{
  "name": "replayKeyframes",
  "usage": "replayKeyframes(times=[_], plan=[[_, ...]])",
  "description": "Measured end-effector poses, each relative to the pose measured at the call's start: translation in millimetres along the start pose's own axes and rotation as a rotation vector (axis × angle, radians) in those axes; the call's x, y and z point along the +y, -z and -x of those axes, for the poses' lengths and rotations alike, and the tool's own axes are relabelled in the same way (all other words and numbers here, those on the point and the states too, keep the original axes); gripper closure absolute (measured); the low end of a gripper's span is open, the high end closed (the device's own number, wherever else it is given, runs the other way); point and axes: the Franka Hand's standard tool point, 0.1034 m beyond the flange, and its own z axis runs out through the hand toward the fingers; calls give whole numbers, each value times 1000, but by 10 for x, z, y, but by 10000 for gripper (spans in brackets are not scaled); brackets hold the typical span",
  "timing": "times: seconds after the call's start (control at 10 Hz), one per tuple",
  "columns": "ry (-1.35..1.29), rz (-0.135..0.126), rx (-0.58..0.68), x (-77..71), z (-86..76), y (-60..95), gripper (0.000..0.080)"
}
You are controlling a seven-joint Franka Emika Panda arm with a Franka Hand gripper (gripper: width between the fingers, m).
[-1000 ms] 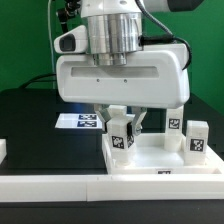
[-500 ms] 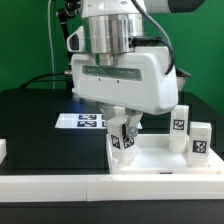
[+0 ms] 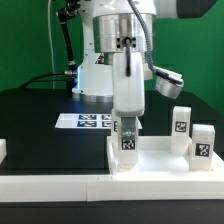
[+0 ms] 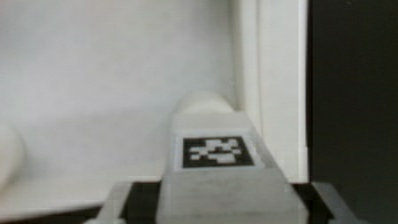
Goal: Assemble square table
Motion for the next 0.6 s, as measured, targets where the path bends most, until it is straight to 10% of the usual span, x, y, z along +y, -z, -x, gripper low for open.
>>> replayKeyframes(times=[0.4, 0.6], plan=[[-115, -3, 1, -18, 51, -2, 507], [31, 54, -3, 46, 17, -5, 194]])
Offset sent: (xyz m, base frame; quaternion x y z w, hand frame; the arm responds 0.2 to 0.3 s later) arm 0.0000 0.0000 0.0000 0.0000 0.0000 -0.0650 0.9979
